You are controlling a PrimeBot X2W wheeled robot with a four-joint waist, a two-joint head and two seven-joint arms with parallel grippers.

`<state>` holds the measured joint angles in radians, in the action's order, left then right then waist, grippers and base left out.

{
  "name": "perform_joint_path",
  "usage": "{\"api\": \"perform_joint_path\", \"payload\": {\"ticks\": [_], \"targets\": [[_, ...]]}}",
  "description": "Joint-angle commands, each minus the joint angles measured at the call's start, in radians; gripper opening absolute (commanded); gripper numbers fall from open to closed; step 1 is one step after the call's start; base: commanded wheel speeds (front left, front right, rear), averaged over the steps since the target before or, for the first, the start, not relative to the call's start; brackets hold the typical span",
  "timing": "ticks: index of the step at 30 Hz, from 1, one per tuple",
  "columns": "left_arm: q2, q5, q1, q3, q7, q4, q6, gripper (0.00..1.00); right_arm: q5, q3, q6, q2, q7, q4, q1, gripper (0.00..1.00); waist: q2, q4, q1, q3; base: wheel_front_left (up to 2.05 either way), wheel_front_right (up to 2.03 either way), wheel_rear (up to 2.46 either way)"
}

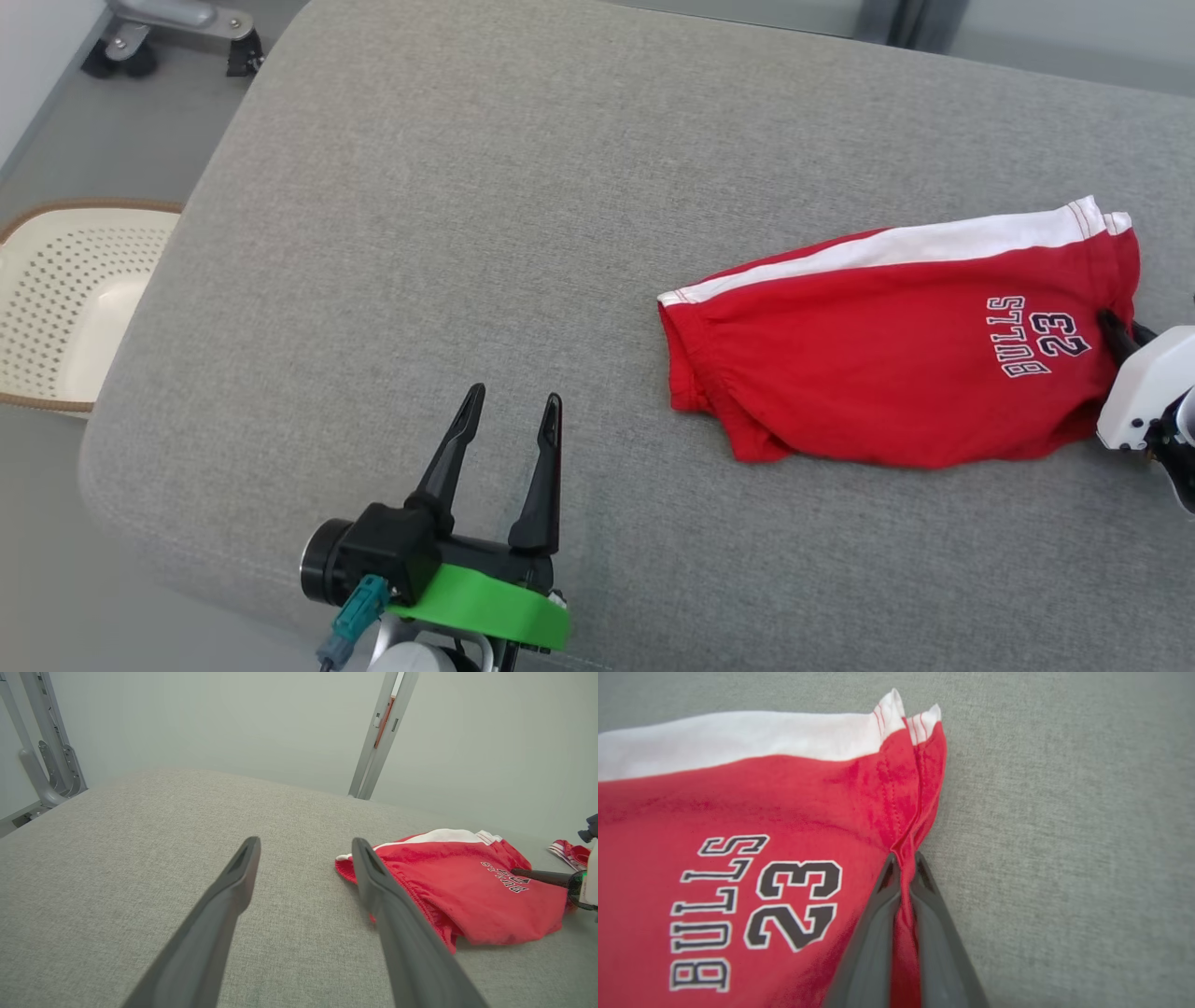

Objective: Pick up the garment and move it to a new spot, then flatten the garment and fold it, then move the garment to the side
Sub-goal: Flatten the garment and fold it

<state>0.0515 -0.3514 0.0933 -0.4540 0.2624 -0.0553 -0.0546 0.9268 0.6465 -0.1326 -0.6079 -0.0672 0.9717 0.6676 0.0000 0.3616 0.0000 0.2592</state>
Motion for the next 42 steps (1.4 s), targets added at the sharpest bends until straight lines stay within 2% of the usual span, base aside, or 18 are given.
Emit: {"api": "perform_joint_path", "payload": {"ticks": [1,12,17,22,27,34,42], "targets": [[-0.001,0.009,-0.011,0.006,0.003,0.002,-0.004,1.0,-0.01,0.011,0.004,-0.006,0.006,0.029,-0.039,0.0,0.0,-0.049,0.0,-0.018,0.0,0.0,0.0],[0.0,0.042,-0.024,0.029,0.003,-0.019,0.014,1.0,-0.049,-0.018,0.003,-0.087,-0.063,0.014,-0.04,0.0,0.0,-0.198,0.0,-0.063,0.0,0.0,0.0],[0.0,0.043,-0.029,0.031,0.003,-0.031,0.019,1.0,-0.093,-0.025,0.003,-0.087,-0.06,-0.012,-0.004,0.0,0.0,-0.238,0.0,-0.089,0.0,0.0,0.0],[0.0,0.038,-0.035,0.019,0.003,-0.047,0.017,1.0,-0.144,-0.033,0.003,-0.041,-0.029,-0.06,0.032,0.0,0.0,-0.243,0.0,-0.124,0.0,0.0,0.0],[0.0,0.036,-0.051,0.013,0.003,-0.065,0.015,1.0,-0.206,-0.049,0.002,0.026,0.007,-0.106,0.053,0.0,0.0,-0.219,0.0,-0.168,0.0,0.0,0.0],[0.0,0.026,-0.081,-0.002,0.003,-0.07,0.005,1.0,-0.289,-0.101,0.002,0.158,0.066,-0.169,0.03,0.0,0.0,-0.156,0.0,-0.216,0.0,0.0,0.0],[0.0,0.017,-0.09,-0.023,0.003,-0.067,0.003,1.0,-0.364,-0.159,0.002,0.273,0.14,-0.218,-0.008,0.0,0.0,-0.069,0.0,-0.216,0.0,0.0,0.0]]}}
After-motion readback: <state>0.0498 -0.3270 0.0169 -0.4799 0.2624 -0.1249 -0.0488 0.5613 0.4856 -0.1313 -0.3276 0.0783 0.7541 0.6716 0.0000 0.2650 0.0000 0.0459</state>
